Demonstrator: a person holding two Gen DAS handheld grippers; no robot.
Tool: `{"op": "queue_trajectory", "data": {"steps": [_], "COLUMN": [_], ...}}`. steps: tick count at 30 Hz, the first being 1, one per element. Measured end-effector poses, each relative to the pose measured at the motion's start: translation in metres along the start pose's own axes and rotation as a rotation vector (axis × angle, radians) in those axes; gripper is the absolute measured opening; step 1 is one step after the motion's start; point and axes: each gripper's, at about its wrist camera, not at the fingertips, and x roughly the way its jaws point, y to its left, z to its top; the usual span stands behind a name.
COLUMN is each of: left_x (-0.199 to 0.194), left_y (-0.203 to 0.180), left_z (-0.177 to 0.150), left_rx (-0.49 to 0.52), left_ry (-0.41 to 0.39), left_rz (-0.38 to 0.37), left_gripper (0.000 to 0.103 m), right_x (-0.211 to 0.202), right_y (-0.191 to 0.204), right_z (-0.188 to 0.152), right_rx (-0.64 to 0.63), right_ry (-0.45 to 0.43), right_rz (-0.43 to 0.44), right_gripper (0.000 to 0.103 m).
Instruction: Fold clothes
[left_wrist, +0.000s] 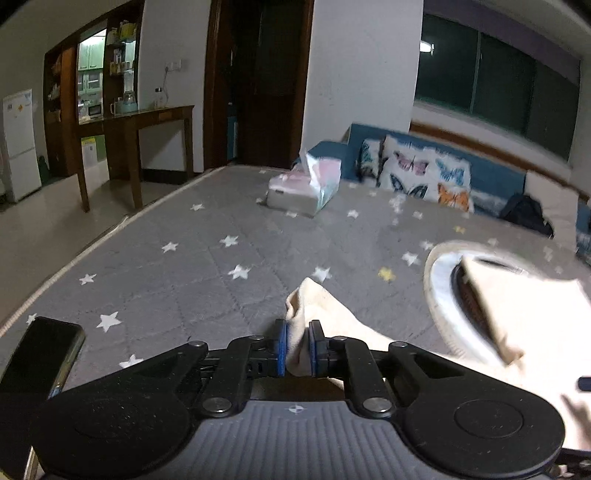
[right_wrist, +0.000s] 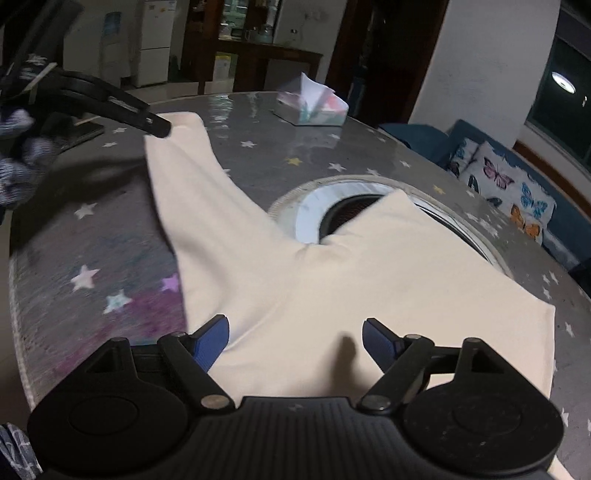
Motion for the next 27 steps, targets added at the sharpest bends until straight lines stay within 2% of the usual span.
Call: {"op": "queue_trajectory", "data": {"steps": [6,9,10,11,13,17,22,27], "left_x": [0.021,0.018,0.016,0.013,0.007,-0.006,-0.022,-0.036], "left_y": [-0.001,0.001,0.001,0.002,0.000,-0.014,-0.047,-0.097], "left_z": [-0.010,-0.012,-0.012,-0.012,-0.011,-0.009,-0.007,-0.007], "left_rx": [0.033,0.032,0.032,0.032,0.041,0.067,0.124,0.209], "left_ry": [0.056,0.060,0.059,0.056,0.043,0.019,-0.012,-0.031], "left_rz": [0.074,0.084,0.087,0.090,0.091,0.060,-0.020,-0.132], "left_gripper": [0.015,0.021,0.028,0.041,0.045,0.060,0.073,0.087], "right_x": [-0.008,-0.021,-0.027,-0.035,-0.050,-0.079,-0.106,-0.131], "right_y": [0.005,-0.002,-0.006,-0.012,-0.024,-0.062,-0.114,-0.166], "right_z": [-0.004,-0.008,-0.010,-0.013,-0.021,-0.051,-0.096,-0.150], "right_rx": [0.004,0.029,0.046,0.070,0.119,0.242,0.438,0.618], "right_ry": [-0.011,-0.026,-0.032,-0.040,-0.050,-0.045,-0.013,0.022], "right_rz": [0.007,0.017,0.023,0.023,0.007,-0.075,-0.187,-0.371], "right_gripper": [0.082,0.082,0.082,0.082,0.082,0.082,0.073,0.070]}}
